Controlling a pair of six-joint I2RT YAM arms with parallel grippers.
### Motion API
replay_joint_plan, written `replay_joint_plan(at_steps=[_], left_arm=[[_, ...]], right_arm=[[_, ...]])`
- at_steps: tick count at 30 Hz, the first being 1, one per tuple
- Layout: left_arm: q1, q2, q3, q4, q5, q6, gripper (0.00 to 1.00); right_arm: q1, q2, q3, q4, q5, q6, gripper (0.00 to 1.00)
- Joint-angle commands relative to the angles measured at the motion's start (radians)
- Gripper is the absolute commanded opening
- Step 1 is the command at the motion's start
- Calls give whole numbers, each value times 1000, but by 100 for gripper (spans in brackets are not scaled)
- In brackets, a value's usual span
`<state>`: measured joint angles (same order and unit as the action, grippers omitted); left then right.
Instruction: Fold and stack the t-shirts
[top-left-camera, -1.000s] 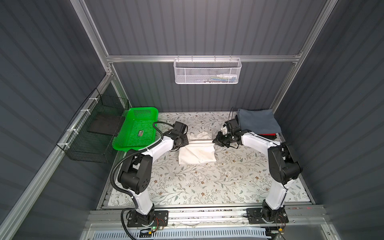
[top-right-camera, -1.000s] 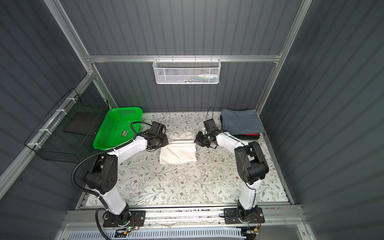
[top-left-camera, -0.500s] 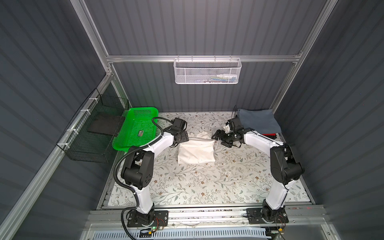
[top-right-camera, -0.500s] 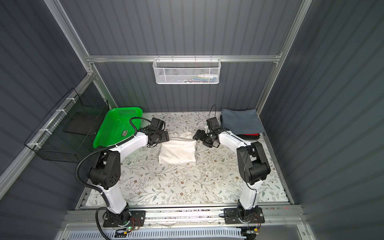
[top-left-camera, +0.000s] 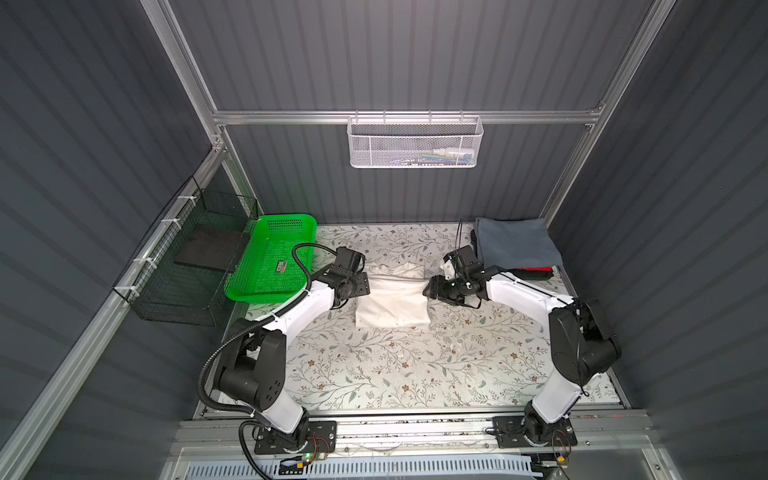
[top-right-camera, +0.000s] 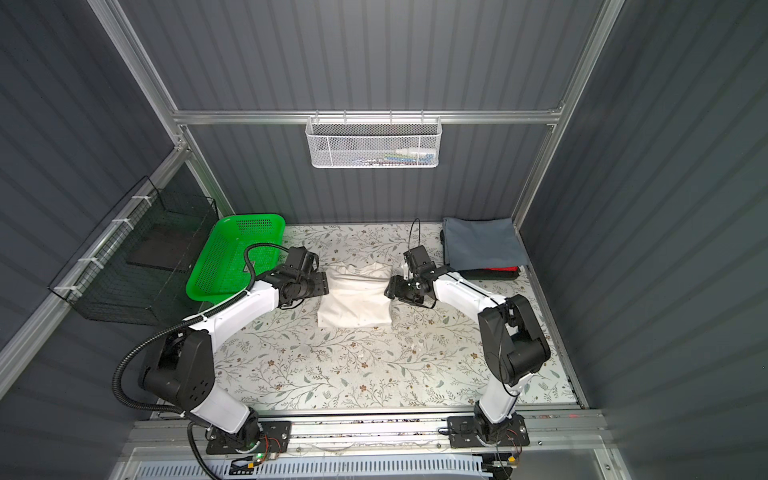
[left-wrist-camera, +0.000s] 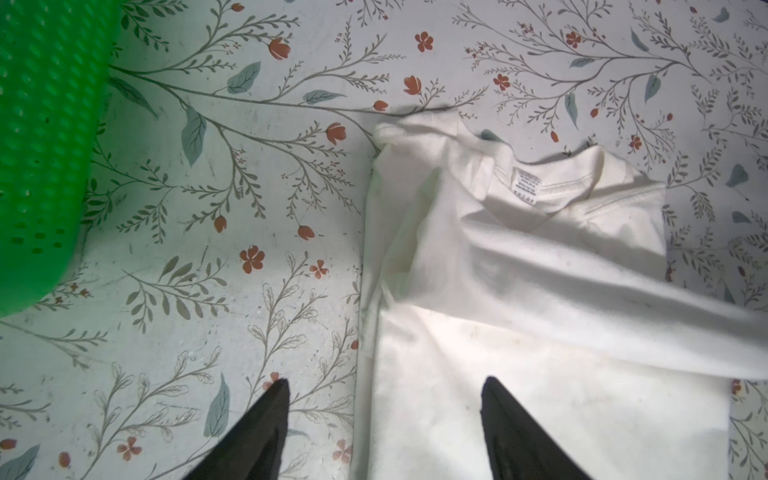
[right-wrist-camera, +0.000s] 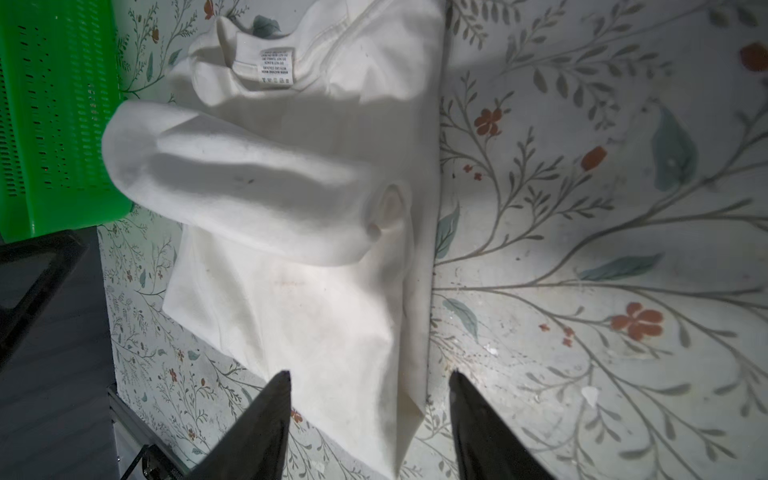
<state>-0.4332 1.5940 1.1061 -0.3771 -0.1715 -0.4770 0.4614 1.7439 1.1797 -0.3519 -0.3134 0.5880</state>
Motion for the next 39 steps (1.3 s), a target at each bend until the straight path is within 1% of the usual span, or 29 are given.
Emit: replay_joint_plan(at_steps=[1,6,12,17,22,25,30,32,34,39], left_arm=[[-10,5,-20,51,74,38,71],[-28,102,34,15,70,52,70],[-29,196,101,-45,2,51,70],[-25,243,137,-78,-43,50,70],[-17,277,147,-85,-40,46,70],[-18,289,141,-81,-37,41,69],[-16,300,120,-80,-58,40,69],[-14,298,110,-85,-59,34,68],[-15,282,87,-72,-42,26,68],[-16,224,19,-54,-41,9,68]], right_arm=[[0,56,56,-28,27,-37,59],[0,157,163,-80,76,-61,59],[3,267,284,-120,152,-83,61],[6,326,369,-139,200,-86,64],[5,409,469,-192,208,-86,64],[5,441,495,-201,205,-82,66],[5,484,551,-241,238,-88,72],[5,501,581,-259,240,-95,81],[3,517,609,-275,235,-101,84],[-1,534,630,-274,228,-87,85]])
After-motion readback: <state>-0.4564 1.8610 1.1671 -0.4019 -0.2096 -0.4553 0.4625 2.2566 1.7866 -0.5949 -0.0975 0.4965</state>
